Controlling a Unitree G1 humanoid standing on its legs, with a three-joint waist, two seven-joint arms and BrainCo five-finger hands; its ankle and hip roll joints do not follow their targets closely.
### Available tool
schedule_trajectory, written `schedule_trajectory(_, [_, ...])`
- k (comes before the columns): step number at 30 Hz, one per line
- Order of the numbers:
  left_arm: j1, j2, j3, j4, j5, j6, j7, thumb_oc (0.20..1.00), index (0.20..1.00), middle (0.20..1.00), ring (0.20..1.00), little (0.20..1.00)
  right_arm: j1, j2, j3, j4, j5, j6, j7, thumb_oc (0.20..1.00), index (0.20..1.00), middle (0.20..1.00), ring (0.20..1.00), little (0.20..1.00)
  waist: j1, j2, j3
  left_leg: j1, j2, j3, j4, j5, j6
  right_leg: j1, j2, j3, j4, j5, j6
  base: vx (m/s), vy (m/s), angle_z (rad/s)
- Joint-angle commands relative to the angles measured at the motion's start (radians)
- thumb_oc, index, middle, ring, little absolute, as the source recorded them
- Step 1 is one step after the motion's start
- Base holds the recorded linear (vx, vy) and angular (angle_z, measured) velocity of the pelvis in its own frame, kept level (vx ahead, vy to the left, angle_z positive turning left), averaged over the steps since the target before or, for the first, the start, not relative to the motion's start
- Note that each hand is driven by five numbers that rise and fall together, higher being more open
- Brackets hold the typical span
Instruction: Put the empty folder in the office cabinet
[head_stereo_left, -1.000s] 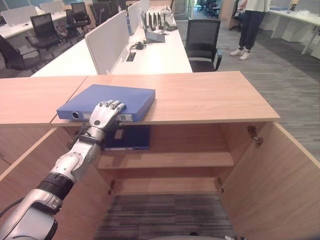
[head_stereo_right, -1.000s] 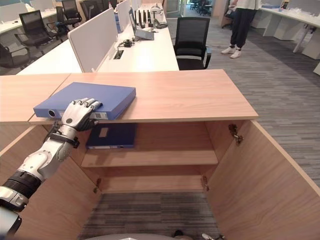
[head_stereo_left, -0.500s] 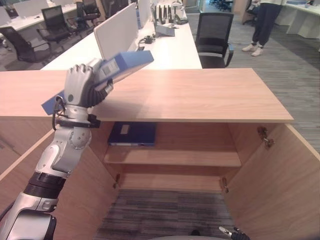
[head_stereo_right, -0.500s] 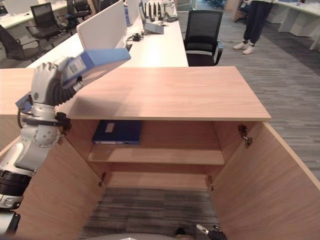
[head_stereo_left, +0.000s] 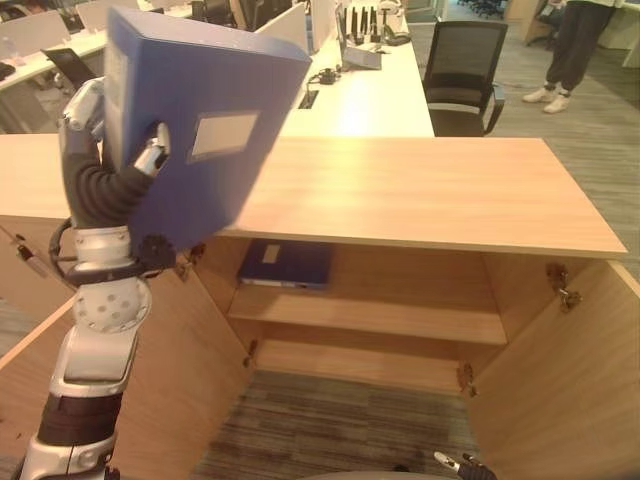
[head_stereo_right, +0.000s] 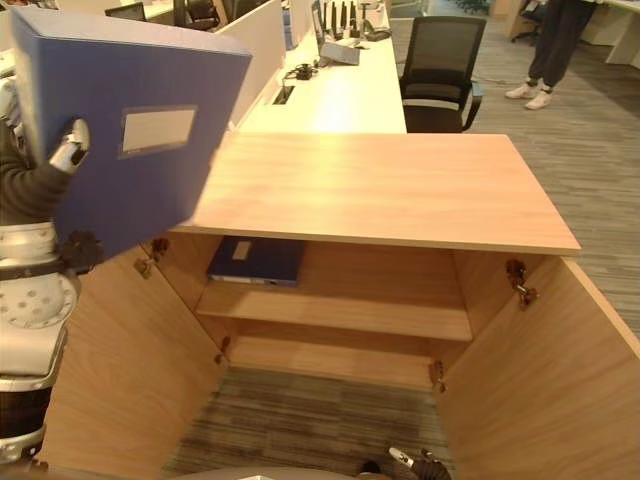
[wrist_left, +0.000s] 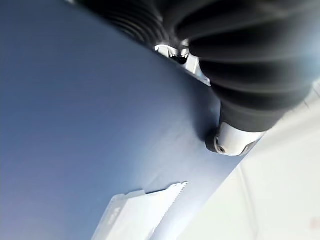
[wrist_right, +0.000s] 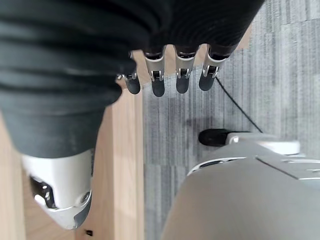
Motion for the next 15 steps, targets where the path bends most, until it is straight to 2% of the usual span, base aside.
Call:
schedule_trajectory(1, [-0.08, 0.028, 0.069, -0.046, -0.158, -0.088, -0.074, 0.2, 0.2, 0.2, 0.2, 0.2, -0.074, 0.006, 0.016, 0.011, 0.029, -0.008, 0.016, 1.0, 1.0, 1.0, 1.0, 1.0, -0.008, -0.021, 0.013, 0.004, -0.01, -0.051, 0.013, -0.055, -0.01, 0.074, -0.027, 0.009, 0.044, -0.135, 0.063, 0.03, -0.007, 0.02])
schedule_trajectory(2, [-0.042, 0.019, 0.071, -0.062, -0.296, -0.086, -0.161, 0.2, 0.2, 0.2, 0.2, 0.2, -0.08, 0.003, 0.018, 0.012, 0.024, -0.004, 0.024, 1.0, 1.0, 1.0, 1.0, 1.0, 0.0, -0.018, 0.014, 0.002, -0.011, -0.057, 0.013, -0.054, -0.009, 0.077, -0.027, 0.006, 0.045, -0.136, 0.06, 0.04, -0.007, 0.03])
schedule_trajectory(3, [-0.04, 0.019, 0.074, -0.062, -0.301, -0.086, -0.166, 0.2, 0.2, 0.2, 0.2, 0.2, -0.08, 0.003, 0.019, 0.012, 0.024, -0.004, 0.025, 1.0, 1.0, 1.0, 1.0, 1.0, -0.001, -0.018, 0.014, 0.002, -0.011, -0.057, 0.013, -0.054, -0.009, 0.077, -0.027, 0.006, 0.045, -0.137, 0.06, -0.01, -0.008, 0.06])
schedule_trajectory(4, [-0.014, 0.013, 0.071, -0.07, -0.395, -0.078, -0.23, 0.2, 0.2, 0.2, 0.2, 0.2, -0.082, 0.0, 0.02, 0.012, 0.016, -0.002, 0.034, 1.0, 1.0, 1.0, 1.0, 1.0, 0.005, -0.017, 0.016, 0.001, -0.011, -0.06, 0.013, -0.053, -0.008, 0.079, -0.028, 0.003, 0.047, -0.137, 0.059, -0.04, -0.001, 0.07])
schedule_trajectory(6, [-0.003, 0.014, 0.071, -0.073, -0.447, -0.077, -0.265, 0.2, 0.2, 0.2, 0.2, 0.2, -0.083, 0.0, 0.022, 0.012, 0.013, -0.001, 0.037, 1.0, 1.0, 1.0, 1.0, 1.0, 0.005, -0.016, 0.018, -0.004, -0.012, -0.061, 0.013, -0.041, -0.007, 0.073, -0.029, 0.001, 0.05, -0.128, 0.057, -0.02, 0.0, 0.07])
schedule_trajectory(7, [0.03, 0.022, 0.071, -0.077, -0.549, -0.063, -0.329, 0.2, 0.2, 0.2, 0.2, 0.2, -0.087, -0.003, 0.024, 0.015, 0.004, 0.0, 0.045, 1.0, 1.0, 1.0, 1.0, 1.0, 0.012, -0.014, 0.017, -0.001, -0.013, -0.067, 0.013, -0.053, -0.006, 0.08, -0.028, -0.002, 0.05, -0.139, 0.057, 0.04, 0.002, 0.07])
schedule_trajectory(15, [0.091, 0.009, 0.055, -0.073, -0.651, -0.028, -0.373, 0.2, 0.2, 0.2, 0.2, 0.2, -0.107, -0.005, 0.041, -0.002, -0.001, -0.004, 0.057, 1.0, 1.0, 1.0, 1.0, 1.0, 0.025, -0.016, 0.024, -0.002, -0.015, -0.077, 0.013, -0.051, -0.002, 0.08, -0.026, -0.008, 0.062, -0.143, 0.056, 0.0, 0.004, 0.03])
